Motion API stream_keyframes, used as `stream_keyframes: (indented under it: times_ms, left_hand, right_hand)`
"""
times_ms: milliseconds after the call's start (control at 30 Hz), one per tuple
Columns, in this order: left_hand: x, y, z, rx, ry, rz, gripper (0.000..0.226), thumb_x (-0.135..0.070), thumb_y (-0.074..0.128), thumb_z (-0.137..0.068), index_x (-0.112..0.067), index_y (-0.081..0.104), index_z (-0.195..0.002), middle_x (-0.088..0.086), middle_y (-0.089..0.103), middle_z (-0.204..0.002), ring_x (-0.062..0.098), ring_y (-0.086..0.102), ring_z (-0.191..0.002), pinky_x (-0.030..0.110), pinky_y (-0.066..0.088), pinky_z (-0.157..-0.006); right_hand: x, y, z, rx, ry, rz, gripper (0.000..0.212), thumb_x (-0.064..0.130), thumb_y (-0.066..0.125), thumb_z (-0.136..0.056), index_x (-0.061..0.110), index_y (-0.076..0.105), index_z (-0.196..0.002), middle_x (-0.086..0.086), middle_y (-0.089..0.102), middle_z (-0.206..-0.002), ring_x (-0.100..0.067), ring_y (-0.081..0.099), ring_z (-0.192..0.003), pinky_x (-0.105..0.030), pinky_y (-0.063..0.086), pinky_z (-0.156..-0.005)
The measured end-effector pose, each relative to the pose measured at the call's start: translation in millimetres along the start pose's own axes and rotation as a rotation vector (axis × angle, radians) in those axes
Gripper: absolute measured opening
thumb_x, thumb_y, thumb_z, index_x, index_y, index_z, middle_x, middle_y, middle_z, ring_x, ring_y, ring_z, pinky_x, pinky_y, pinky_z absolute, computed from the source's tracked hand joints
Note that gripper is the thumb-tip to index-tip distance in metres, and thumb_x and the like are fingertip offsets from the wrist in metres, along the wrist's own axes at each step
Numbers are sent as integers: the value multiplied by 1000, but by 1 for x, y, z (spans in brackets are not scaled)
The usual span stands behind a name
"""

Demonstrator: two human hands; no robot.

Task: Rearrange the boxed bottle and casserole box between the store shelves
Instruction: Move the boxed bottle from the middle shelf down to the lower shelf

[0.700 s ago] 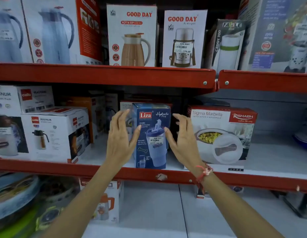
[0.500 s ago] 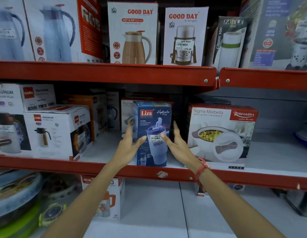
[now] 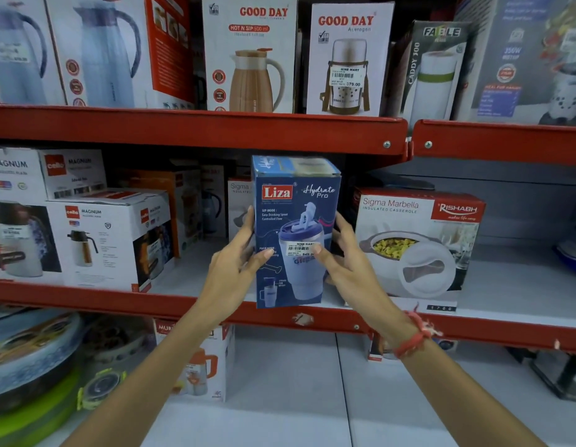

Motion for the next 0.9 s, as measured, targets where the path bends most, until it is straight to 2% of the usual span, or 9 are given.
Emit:
stream_keyframes:
  times_ms: [100,267,400,533,633,700,767,833,900]
  left_hand:
    - [-14,0,25,3,-7,58,70,-39,59,-81,-51,23,-140,-57,54,-102,-28,54,-100,6,54,-73]
    - [-26,10,67,37,-39,204,72,-32,60,-82,-41,28,-146,-31,53,-133,-11,58,-113,18,59,-75]
    - [-23,17,99,74,-68,236,72,-30,63,-80,-43,31,-144,-28,58,-132,-6,61,-114,19,59,-78]
    - [-4,26,121,152,-161,194,76,-31,65,-81,-44,27,-145,-25,61,-131,-4,60,-116,22,58,-87]
    - [30,43,139,204,-283,109,87,-7,70,-83,-32,21,-150,-18,64,-119,-16,64,-98,10,56,-74]
    - [55,57,153,237,-390,79,84,3,70,-81,-27,30,-147,-3,66,-118,-8,69,-85,12,57,-68]
    - [76,72,165,248,-465,69,77,9,69,-80,-24,36,-142,5,65,-120,2,69,-86,12,58,-66]
    - [93,87,171,245,-473,12,78,11,68,-80,-17,34,-145,0,63,-117,14,66,-94,12,57,-73]
    - [108,100,173,230,-483,-34,76,12,69,-78,-12,38,-144,-1,63,-114,21,65,-100,29,58,-85]
  right_hand:
    - [12,-7,27,8,15,-55,57,20,57,-97,51,30,-136,45,55,-117,9,62,-111,-14,55,-85]
    - [28,-15,77,-30,56,-21,62,31,59,-93,42,29,-146,28,57,-131,1,64,-113,-28,56,-93]
    - [25,-18,116,-53,100,-56,62,39,60,-85,46,34,-141,28,60,-128,-6,69,-108,-35,58,-87]
    - [1,-14,144,-51,197,-88,57,31,62,-89,51,37,-136,35,62,-120,-4,69,-106,-23,60,-71]
    - [-34,-7,165,-47,295,-42,56,16,64,-93,54,39,-127,32,62,-120,-9,68,-108,-25,58,-79]
    - [-61,0,180,-31,367,-1,56,14,65,-92,52,40,-124,21,58,-128,-17,68,-109,-23,57,-80]
    - [-87,5,193,-18,441,24,56,11,64,-92,43,40,-132,11,56,-134,-23,67,-109,-21,57,-76]
    - [-109,8,203,-24,491,52,59,7,65,-92,25,39,-142,4,54,-140,-27,66,-111,-26,58,-81]
    - [-126,10,208,-53,493,68,60,3,67,-90,17,40,-142,3,55,-137,-25,65,-111,-17,56,-82]
Point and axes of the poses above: each hand's wrist, its own z-axis away from the middle knuckle, its own y-axis out of the palm, x = y × z, the point moved 2 cm from there along -z, towards the middle knuckle
